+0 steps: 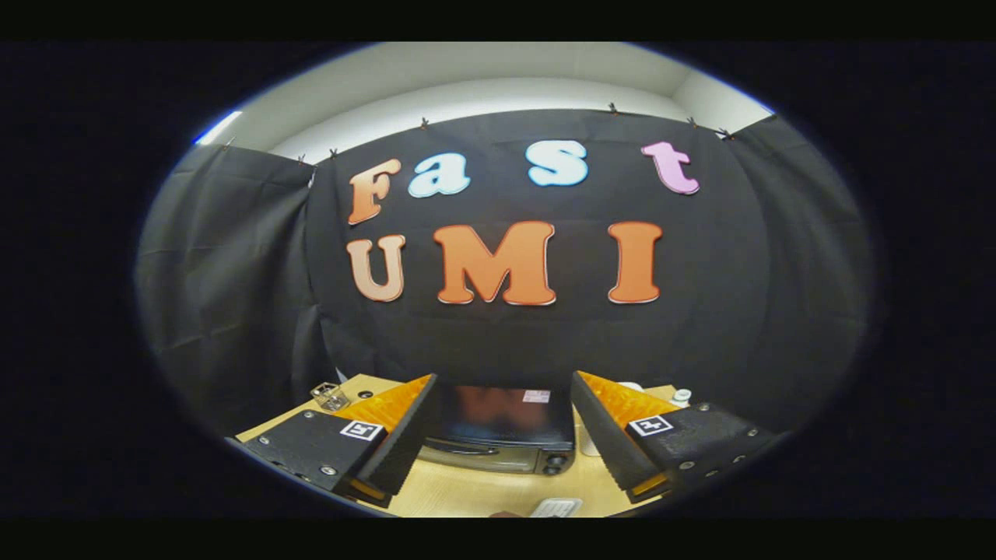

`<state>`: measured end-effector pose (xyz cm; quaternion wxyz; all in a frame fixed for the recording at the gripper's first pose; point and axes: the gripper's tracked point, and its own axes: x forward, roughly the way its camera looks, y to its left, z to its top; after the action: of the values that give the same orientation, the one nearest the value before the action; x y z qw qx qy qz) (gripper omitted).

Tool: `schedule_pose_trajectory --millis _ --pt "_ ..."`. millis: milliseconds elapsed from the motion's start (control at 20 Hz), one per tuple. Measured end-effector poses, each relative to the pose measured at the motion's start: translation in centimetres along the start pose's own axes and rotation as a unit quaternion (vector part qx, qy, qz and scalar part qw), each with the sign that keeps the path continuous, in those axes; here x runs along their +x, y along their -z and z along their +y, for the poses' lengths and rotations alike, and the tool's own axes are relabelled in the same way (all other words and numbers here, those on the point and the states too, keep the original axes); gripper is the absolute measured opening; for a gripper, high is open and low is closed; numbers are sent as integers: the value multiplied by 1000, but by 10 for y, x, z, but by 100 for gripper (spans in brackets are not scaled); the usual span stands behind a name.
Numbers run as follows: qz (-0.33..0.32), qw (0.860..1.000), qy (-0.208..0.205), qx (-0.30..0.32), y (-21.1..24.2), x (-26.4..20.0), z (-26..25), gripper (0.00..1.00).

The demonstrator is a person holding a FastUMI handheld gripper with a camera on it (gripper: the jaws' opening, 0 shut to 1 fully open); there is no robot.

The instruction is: Open the toaster oven, put the food inside, and close the toaster oven door.

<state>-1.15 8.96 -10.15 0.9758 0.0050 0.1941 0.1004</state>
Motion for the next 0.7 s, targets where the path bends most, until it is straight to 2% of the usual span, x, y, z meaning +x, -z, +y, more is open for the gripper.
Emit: schedule_pose_trajectory --millis 450,700 --pt "-99 993 57 -4 -91 -43 -63 99" --pt "-134 988 69 -13 -115 -59 -72 99"
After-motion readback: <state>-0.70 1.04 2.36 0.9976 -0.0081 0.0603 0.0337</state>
